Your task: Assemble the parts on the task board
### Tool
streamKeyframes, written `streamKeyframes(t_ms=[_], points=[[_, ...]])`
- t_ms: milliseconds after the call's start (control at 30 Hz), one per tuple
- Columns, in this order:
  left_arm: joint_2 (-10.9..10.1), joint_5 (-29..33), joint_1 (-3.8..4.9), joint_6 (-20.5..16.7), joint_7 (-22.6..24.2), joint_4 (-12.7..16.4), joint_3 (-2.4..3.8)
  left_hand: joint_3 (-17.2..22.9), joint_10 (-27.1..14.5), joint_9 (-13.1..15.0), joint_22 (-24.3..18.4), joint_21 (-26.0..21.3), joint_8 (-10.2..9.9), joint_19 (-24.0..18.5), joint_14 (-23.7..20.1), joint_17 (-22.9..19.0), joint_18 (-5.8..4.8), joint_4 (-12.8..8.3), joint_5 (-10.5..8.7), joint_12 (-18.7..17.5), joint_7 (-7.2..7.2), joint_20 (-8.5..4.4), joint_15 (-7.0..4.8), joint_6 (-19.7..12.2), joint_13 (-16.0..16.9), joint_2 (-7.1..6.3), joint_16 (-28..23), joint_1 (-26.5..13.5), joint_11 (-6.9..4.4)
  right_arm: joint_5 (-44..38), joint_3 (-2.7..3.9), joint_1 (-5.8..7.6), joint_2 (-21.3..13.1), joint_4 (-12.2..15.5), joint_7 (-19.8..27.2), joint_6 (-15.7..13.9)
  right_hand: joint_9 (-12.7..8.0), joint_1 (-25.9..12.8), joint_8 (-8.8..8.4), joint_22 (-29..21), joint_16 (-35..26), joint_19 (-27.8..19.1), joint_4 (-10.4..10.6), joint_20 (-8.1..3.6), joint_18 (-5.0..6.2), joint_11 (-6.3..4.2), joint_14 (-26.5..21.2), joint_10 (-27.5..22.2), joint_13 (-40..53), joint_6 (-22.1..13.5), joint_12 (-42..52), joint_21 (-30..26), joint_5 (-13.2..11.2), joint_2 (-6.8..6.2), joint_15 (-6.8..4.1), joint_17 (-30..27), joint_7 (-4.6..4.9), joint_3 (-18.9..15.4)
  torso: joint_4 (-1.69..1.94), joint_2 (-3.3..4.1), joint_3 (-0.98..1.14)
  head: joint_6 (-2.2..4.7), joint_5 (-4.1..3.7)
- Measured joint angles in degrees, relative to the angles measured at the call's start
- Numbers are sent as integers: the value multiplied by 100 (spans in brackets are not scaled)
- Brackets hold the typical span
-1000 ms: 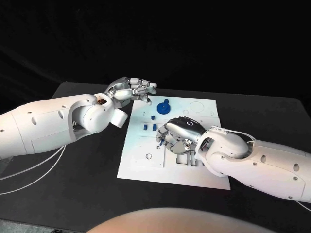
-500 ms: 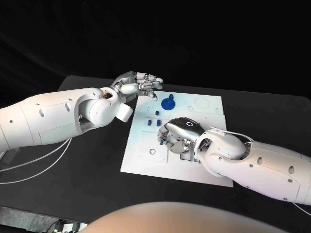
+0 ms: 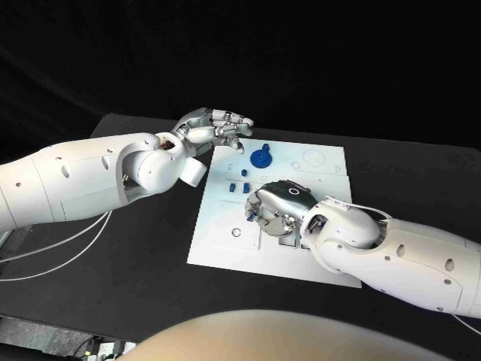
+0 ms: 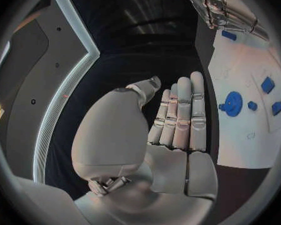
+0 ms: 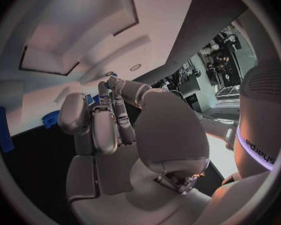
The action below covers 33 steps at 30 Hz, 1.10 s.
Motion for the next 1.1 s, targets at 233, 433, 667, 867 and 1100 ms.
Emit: streamKeyframes(t_ms=[233,433,667,867,1100], points=[[-2,0,0,11,-10,-13,0,0,0,0,0,0,0,0,0,0,0,0,0,0,0,0,0,0,-1,0,0,0,0,-41,-1,-3,-52,30,-14,-35,5,0,0,9,23,0,-2,0,0,0,0,0,0,0,-1,0,-3,0,0,0,0,-3,-3,-1,1,-3,-3],[-2,0,0,21,-18,-29,0,0,0,0,0,0,0,0,0,1,0,0,0,0,0,0,0,0,-1,0,0,0,0,-68,-2,-6,-74,82,-21,-98,5,0,0,9,23,0,-6,0,0,0,0,0,0,0,-3,0,-12,0,0,-1,0,-8,-3,-2,1,-5,-7],[-2,0,0,29,-24,-35,0,0,0,1,0,0,0,0,0,1,0,0,0,6,0,0,0,0,-1,0,0,0,0,-124,2,-6,-110,124,-59,-107,5,0,-22,15,23,0,-17,0,1,0,0,0,0,0,-10,-1,-25,0,0,12,0,3,-2,-4,2,-9,-8],[-2,0,0,35,-30,-36,0,0,0,1,-8,0,0,0,0,1,0,0,0,38,0,0,0,0,-2,0,0,0,0,-221,4,-3,-121,141,-134,-27,5,0,-22,15,23,0,-24,0,1,0,0,0,0,0,-25,22,0,0,0,12,0,10,-1,-4,-3,-19,-8],[-3,-1,0,43,-36,-37,0,0,0,1,-7,0,0,0,0,1,0,0,0,38,0,0,0,0,-2,0,0,0,0,-355,9,4,-93,138,-237,110,4,0,-22,14,23,0,-25,0,1,0,0,0,1,0,-22,21,1,0,0,11,0,9,2,-4,-4,-30,-10]])
